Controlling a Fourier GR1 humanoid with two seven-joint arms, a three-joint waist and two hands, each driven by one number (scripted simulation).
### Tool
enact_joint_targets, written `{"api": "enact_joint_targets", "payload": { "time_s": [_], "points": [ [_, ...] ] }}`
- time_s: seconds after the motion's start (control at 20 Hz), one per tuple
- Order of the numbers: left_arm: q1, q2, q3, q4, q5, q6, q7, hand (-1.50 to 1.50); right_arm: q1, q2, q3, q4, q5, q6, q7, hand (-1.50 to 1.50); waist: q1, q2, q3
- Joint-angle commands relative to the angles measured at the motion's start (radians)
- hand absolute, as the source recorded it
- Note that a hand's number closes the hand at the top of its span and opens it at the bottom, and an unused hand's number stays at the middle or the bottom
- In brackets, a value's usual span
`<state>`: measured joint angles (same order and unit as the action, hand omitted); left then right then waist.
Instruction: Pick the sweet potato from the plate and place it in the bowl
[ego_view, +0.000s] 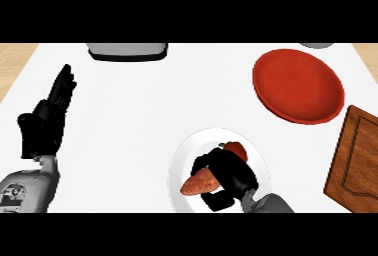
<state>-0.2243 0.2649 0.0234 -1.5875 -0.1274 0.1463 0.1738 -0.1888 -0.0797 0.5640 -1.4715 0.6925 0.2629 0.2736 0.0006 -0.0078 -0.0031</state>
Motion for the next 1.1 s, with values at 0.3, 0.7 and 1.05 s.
{"api": "enact_joint_targets", "payload": {
  "time_s": [0.3, 0.7, 1.05],
  "points": [
    [0.04, -0.047, 0.008, -0.071, -0.031, -0.019, 0.026, 0.0, 0.056, 0.068, 0.009, 0.012, 0.075, -0.029, -0.064, 1.5, 0.0, 0.007, 0.003],
    [-0.013, -0.063, -0.028, -0.001, -0.059, -0.025, -0.009, 0.0, -0.216, 0.078, -0.012, 0.091, 0.046, -0.223, 0.33, 1.5, 0.052, 0.02, 0.003],
    [-0.062, -0.057, -0.028, 0.013, -0.035, -0.056, -0.005, 0.0, -0.461, 0.079, -0.043, 0.132, 0.029, -0.531, 0.636, 1.5, 0.105, 0.022, 0.003]
  ]
}}
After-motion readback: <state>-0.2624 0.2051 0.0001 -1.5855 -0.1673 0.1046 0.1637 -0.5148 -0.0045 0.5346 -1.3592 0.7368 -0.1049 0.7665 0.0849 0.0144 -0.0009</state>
